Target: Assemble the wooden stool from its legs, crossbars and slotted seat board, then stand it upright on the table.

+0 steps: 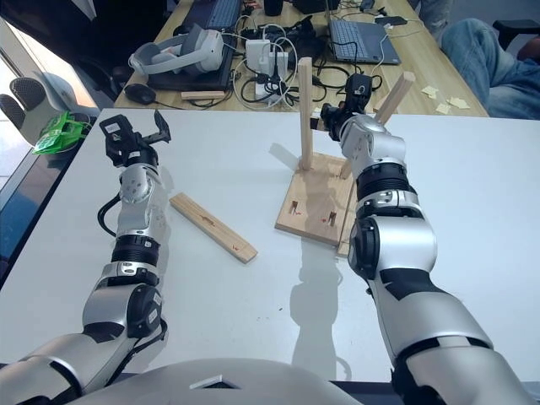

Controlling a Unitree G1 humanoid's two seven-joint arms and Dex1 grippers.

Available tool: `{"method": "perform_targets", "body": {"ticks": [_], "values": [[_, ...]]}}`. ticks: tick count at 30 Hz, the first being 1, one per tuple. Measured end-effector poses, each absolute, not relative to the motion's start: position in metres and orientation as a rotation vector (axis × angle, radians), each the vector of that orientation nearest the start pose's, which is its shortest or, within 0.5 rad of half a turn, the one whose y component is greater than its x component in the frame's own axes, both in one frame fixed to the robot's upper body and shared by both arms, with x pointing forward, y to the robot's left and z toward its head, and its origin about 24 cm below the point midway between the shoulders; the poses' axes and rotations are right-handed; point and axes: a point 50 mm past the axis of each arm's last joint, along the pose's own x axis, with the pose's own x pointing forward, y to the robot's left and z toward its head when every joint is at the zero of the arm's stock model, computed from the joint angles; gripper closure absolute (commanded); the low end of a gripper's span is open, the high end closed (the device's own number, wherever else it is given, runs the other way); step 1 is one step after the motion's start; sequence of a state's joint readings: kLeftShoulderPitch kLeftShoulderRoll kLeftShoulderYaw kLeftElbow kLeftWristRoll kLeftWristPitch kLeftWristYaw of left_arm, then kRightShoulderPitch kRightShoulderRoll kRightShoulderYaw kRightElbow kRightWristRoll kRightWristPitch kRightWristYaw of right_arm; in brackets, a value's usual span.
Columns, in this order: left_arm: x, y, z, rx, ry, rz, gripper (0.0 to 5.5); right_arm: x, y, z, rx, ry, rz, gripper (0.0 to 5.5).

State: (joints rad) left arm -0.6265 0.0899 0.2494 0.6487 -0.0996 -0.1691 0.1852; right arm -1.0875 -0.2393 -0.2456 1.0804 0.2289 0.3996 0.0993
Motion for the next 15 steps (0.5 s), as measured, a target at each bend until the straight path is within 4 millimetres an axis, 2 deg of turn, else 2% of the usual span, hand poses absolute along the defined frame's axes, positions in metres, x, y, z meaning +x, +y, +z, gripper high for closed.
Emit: {"method": "perform_targets", "body": {"ticks": [5, 15], "values": [[0.361, 0.186, 0.094, -0.118, -0.130, 0.271, 0.10, 0.412, -0.166, 0.131, 0.321, 0.409, 0.149, 3.29], [0.362, 0.181, 0.095, -0.108, -0.138, 0.247, 0.10, 0.401, -0.135, 0.134, 0.403, 0.474, 0.299, 3.29]]}}
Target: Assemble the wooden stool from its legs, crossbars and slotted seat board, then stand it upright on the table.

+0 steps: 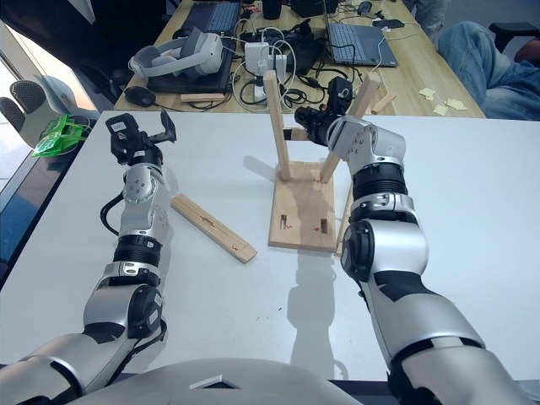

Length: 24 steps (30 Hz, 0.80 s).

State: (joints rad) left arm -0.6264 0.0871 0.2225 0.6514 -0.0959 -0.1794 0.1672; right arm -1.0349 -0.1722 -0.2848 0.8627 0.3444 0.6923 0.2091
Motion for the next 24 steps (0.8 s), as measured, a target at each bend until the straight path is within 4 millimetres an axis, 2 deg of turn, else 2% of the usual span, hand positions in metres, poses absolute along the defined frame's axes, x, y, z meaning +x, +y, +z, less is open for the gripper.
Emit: {"method": "perform_targets", "body": {"ticks": [9, 14, 15, 16, 17, 20, 22, 23, 24], "values": [[0.361, 0.182, 0.093, -0.111, -0.133, 0.261, 0.10, 0.385, -0.115, 0.135, 0.423, 0.504, 0.376, 3.29], [0.362, 0.182, 0.090, -0.114, -0.120, 0.265, 0.10, 0.389, -0.118, 0.137, 0.193, 0.356, 0.269, 3.29], [0.362, 0.182, 0.089, -0.114, -0.116, 0.264, 0.10, 0.392, -0.126, 0.147, 0.147, 0.275, 0.233, 3.29], [0.362, 0.182, 0.089, -0.114, -0.114, 0.264, 0.10, 0.398, -0.138, 0.170, 0.095, 0.158, 0.193, 3.29], [0.363, 0.181, 0.089, -0.114, -0.115, 0.263, 0.10, 0.403, -0.146, 0.200, 0.052, 0.039, 0.160, 3.29], [0.363, 0.181, 0.091, -0.115, -0.124, 0.261, 0.10, 0.405, -0.156, 0.312, 0.000, -0.343, 0.101, 3.29], [0.363, 0.181, 0.091, -0.116, -0.129, 0.264, 0.10, 0.404, -0.168, 0.352, 0.001, -0.447, 0.051, 3.29], [0.363, 0.181, 0.091, -0.116, -0.131, 0.263, 0.10, 0.404, -0.180, 0.362, 0.011, -0.452, 0.012, 3.29], [0.363, 0.181, 0.091, -0.116, -0.131, 0.264, 0.10, 0.407, -0.189, 0.359, 0.044, -0.419, -0.008, 3.29]]}}
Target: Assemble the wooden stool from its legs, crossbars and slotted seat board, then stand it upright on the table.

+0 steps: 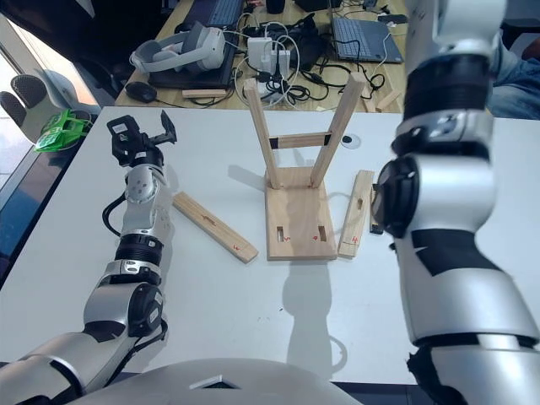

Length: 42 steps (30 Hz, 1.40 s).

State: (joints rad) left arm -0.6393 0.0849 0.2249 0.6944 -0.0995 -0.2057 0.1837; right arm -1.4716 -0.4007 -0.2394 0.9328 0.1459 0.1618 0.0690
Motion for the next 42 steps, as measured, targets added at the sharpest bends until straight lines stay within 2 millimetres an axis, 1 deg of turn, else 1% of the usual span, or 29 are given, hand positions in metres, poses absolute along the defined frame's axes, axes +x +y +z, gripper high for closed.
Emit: {"method": "perform_targets", "body": {"ticks": [1, 2, 3, 4, 6, 7, 9, 11, 13, 17, 18, 20, 22, 23, 24, 25, 26, 27, 29, 30, 31, 32, 33, 34, 35, 36, 38, 39, 42], "values": [[0.363, 0.181, 0.091, -0.116, -0.133, 0.263, 0.10, 0.415, -0.198, 0.339, 0.112, -0.309, -0.020, 3.29], [0.363, 0.180, 0.091, -0.117, -0.133, 0.262, 0.10, 0.422, -0.199, 0.311, 0.164, -0.182, -0.012, 3.29], [0.363, 0.179, 0.091, -0.119, -0.132, 0.259, 0.10, 0.428, -0.194, 0.265, 0.212, 0.003, 0.020, 3.29], [0.363, 0.179, 0.091, -0.120, -0.133, 0.259, 0.10, 0.429, -0.188, 0.227, 0.231, 0.134, 0.043, 3.29], [0.363, 0.179, 0.091, -0.120, -0.134, 0.259, 0.10, 0.420, -0.180, 0.156, 0.264, 0.360, 0.069, 3.29], [0.363, 0.178, 0.092, -0.120, -0.135, 0.257, 0.10, 0.417, -0.179, 0.145, 0.270, 0.386, 0.070, 3.29], [0.363, 0.178, 0.092, -0.120, -0.136, 0.257, 0.10, 0.417, -0.181, 0.143, 0.268, 0.393, 0.062, 3.29], [0.363, 0.178, 0.092, -0.120, -0.136, 0.257, 0.10, 0.418, -0.184, 0.149, 0.265, 0.356, 0.055, 3.29], [0.363, 0.178, 0.092, -0.120, -0.135, 0.256, 0.10, 0.420, -0.187, 0.160, 0.255, 0.289, 0.050, 3.29], [0.363, 0.177, 0.092, -0.116, -0.134, 0.251, 0.10, 0.423, -0.187, 0.192, 0.217, 0.142, 0.057, 3.29], [0.363, 0.177, 0.091, -0.115, -0.132, 0.249, 0.10, 0.422, -0.185, 0.213, 0.168, 0.015, 0.042, 3.29], [0.363, 0.177, 0.091, -0.115, -0.131, 0.249, 0.10, 0.417, -0.186, 0.241, 0.108, -0.155, 0.020, 3.29], [0.363, 0.176, 0.090, -0.114, -0.125, 0.248, 0.10, 0.403, -0.179, 0.283, 0.050, -0.382, 0.037, 3.29], [0.363, 0.176, 0.090, -0.113, -0.125, 0.246, 0.10, 0.398, -0.175, 0.293, 0.039, -0.428, 0.060, 3.29], [0.363, 0.176, 0.089, -0.111, -0.123, 0.244, 0.10, 0.388, -0.163, 0.303, 0.023, -0.470, 0.128, 3.29], [0.363, 0.177, 0.089, -0.111, -0.120, 0.244, 0.10, 0.381, -0.154, 0.300, 0.022, -0.455, 0.180, 3.29], [0.363, 0.177, 0.089, -0.111, -0.121, 0.243, 0.10, 0.374, -0.144, 0.284, 0.023, -0.398, 0.236, 3.29], [0.363, 0.177, 0.089, -0.111, -0.122, 0.242, 0.10, 0.368, -0.140, 0.264, 0.027, -0.328, 0.260, 3.29], [0.363, 0.178, 0.088, -0.110, -0.121, 0.245, 0.10, 0.353, -0.145, 0.230, 0.031, -0.225, 0.252, 3.29], [0.362, 0.178, 0.088, -0.111, -0.120, 0.246, 0.10, 0.337, -0.154, 0.203, 0.035, -0.141, 0.203, 3.29], [0.362, 0.178, 0.088, -0.111, -0.123, 0.246, 0.10, 0.321, -0.165, 0.183, 0.028, -0.073, 0.148, 3.06], [0.362, 0.179, 0.090, -0.111, -0.131, 0.246, 0.10, 0.300, -0.180, 0.159, 0.013, 0.017, 0.072, 3.01], [0.361, 0.180, 0.090, -0.110, -0.132, 0.249, 0.10, 0.286, -0.192, 0.146, 0.002, 0.069, 0.014, 2.79], [0.360, 0.181, 0.089, -0.109, -0.132, 0.251, 0.10, 0.269, -0.211, 0.133, -0.024, 0.124, -0.058, 2.66], [0.359, 0.183, 0.087, -0.107, -0.130, 0.255, 0.10, 0.255, -0.231, 0.125, -0.050, 0.167, -0.131, 2.42], [0.357, 0.186, 0.086, -0.107, -0.128, 0.264, 0.10, 0.237, -0.257, 0.115, -0.098, 0.224, -0.225, 2.22], [0.354, 0.190, 0.085, -0.102, -0.130, 0.275, 0.10, 0.209, -0.286, 0.102, -0.164, 0.308, -0.275, 1.86], [0.353, 0.193, 0.085, -0.099, -0.130, 0.282, 0.10, 0.194, -0.294, 0.092, -0.194, 0.358, -0.242, 1.70], [0.349, 0.198, 0.083, -0.091, -0.126, 0.288, 0.10, 0.173, -0.302, 0.074, -0.212, 0.439, -0.119, 1.29]]}}
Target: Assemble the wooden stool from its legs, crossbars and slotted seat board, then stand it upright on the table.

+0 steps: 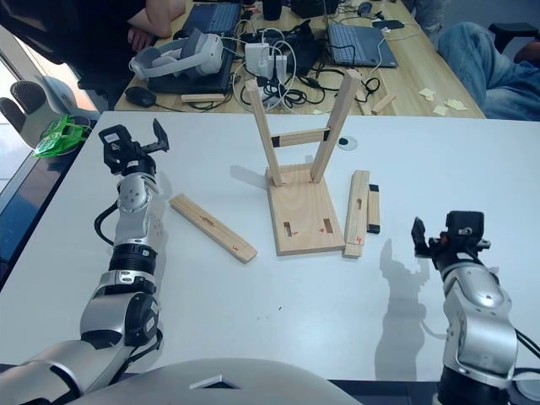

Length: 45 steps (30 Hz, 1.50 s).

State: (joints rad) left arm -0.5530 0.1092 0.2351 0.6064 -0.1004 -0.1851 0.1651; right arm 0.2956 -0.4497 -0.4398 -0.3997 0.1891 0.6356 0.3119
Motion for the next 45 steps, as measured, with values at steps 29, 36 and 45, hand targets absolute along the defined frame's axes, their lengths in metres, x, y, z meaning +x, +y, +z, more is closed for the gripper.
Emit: {"method": "perform_targets", "body": {"ticks": [29, 36, 45], "values": [[0.345, 0.198, 0.080, -0.079, -0.098, 0.265, 0.10, 0.280, -0.282, 0.044, -0.032, 0.845, 0.054, 0.57], [0.348, 0.196, 0.083, -0.082, -0.101, 0.260, 0.10, 0.289, -0.289, 0.044, 0.013, 0.878, 0.021, 1.47], [0.349, 0.197, 0.083, -0.095, -0.100, 0.270, 0.10, 0.275, -0.314, 0.038, 0.004, 0.911, -0.019, 2.96]]}}
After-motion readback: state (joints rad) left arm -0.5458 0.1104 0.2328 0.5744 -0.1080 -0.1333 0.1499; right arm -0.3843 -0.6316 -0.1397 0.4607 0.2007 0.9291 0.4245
